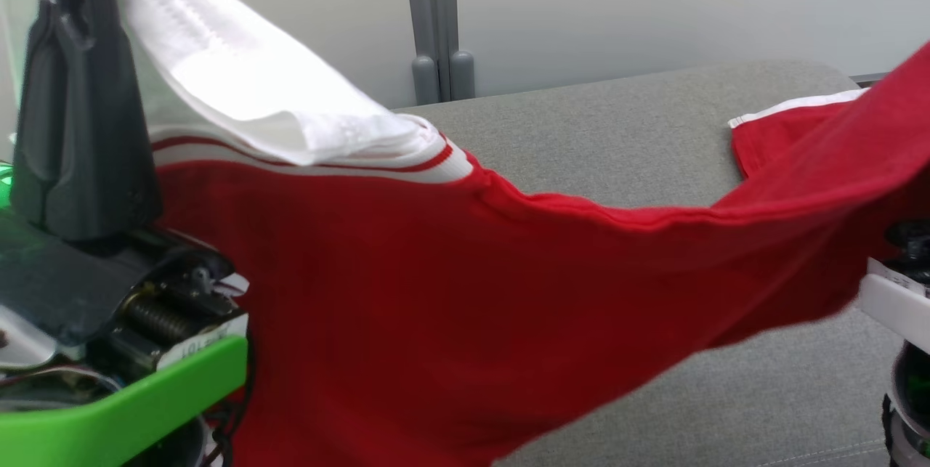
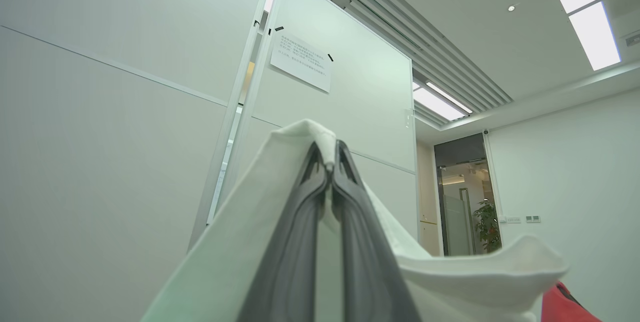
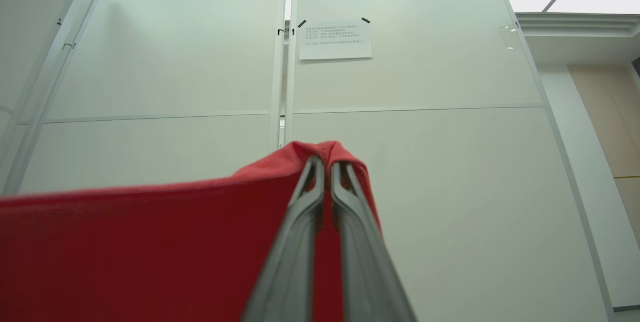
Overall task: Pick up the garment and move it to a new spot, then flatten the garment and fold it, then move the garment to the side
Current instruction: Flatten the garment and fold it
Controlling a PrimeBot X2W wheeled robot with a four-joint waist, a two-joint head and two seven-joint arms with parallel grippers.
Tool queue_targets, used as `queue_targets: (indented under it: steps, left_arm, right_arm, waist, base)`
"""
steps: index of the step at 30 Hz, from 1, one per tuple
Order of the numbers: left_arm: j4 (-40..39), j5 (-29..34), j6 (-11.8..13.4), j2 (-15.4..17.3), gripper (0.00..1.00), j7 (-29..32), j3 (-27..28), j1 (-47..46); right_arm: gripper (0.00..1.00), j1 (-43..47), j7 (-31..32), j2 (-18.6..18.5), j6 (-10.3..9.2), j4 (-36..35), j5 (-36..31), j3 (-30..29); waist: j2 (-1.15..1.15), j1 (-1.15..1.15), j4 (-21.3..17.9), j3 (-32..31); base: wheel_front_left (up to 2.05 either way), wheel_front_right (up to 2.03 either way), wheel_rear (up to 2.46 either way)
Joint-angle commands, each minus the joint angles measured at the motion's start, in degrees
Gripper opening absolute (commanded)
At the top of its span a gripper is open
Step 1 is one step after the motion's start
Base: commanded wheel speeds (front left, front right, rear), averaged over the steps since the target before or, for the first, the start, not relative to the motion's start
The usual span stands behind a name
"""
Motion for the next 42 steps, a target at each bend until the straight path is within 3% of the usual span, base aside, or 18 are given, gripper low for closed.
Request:
queue_targets:
  steps: [1,5,10,14,18,24,28,33,38,42]
  left_arm:
    - [-1.19,-0.38,0.72,0.63,0.0,1.21,0.47,-1.41]
    - [-1.84,-0.29,1.77,1.82,0.0,4.46,1.2,-3.37]
    - [5.38,-3.46,1.23,1.23,0.0,7.57,0.97,-7.71]
    - [16.37,-5.25,-1.5,0.82,0.0,9.42,0.45,-16.38]
    - [31.48,-2.0,-4.83,1.12,0.0,9.1,-0.45,-30.06]
    - [56.59,4.96,-9.13,-0.66,0.0,1.1,-1.88,-51.37]
    - [66.93,5.19,-10.78,-3.72,0.0,-6.1,-1.17,-58.33]
    - [74.35,4.11,-14.23,-6.13,0.0,-11.61,-1.36,-57.04]
    - [76.92,2.79,-17.77,-7.79,0.0,-14.15,-0.22,-49.95]
    - [74.55,2.23,-19.23,-9.38,0.0,-14.46,2.82,-42.35]
  right_arm:
    - [0.0,0.98,0.94,-0.11,-0.09,-1.94,-0.58,-0.49]
    - [0.0,1.07,2.92,-0.11,-0.09,-4.61,-0.21,-1.92]
    - [0.0,-2.62,3.97,-0.1,-0.09,1.61,0.24,-1.59]
    - [0.0,-12.07,3.24,-1.76,-0.07,13.71,-1.43,1.81]
    - [0.0,-28.28,-0.28,-3.36,-0.08,29.47,-2.89,3.71]
    - [0.0,-53.9,-7.29,-2.35,-0.07,53.59,-8.84,1.78]
    - [0.0,-62.8,-9.2,-1.88,-0.07,65.09,-13.53,-0.51]
    - [0.0,-64.44,-9.75,-1.45,-0.07,74.4,-17.69,-2.35]
    - [0.0,-59.38,-9.79,-1.13,-0.08,77.23,-18.39,-2.64]
    - [0.0,-55.52,-9.8,-1.06,-0.08,77.33,-16.81,-2.24]
  waist:
    - [0.0,0.0,-0.68,0.8]
    - [0.0,0.0,-1.31,3.53]
    - [0.0,0.0,-1.4,11.56]
    - [0.0,0.0,-1.54,18.85]
    - [0.0,0.0,-1.47,24.66]
    - [0.0,0.0,-0.26,29.78]
    - [0.0,0.0,1.81,32.03]
    - [0.0,0.0,4.25,35.94]
    - [0.0,0.0,5.73,39.14]
    - [0.0,0.0,6.17,39.64]
  base:
    - [0.0,0.0,0.0]
    - [0.0,0.0,0.0]
    - [0.0,0.0,0.0]
    - [0.0,0.0,0.0]
    - [0.0,0.0,0.0]
    - [0.0,0.0,0.0]
    - [0.0,0.0,0.0]
    - [0.0,0.0,0.0]
    - [0.0,0.0,0.0]
    - [0.0,0.0,0.0]
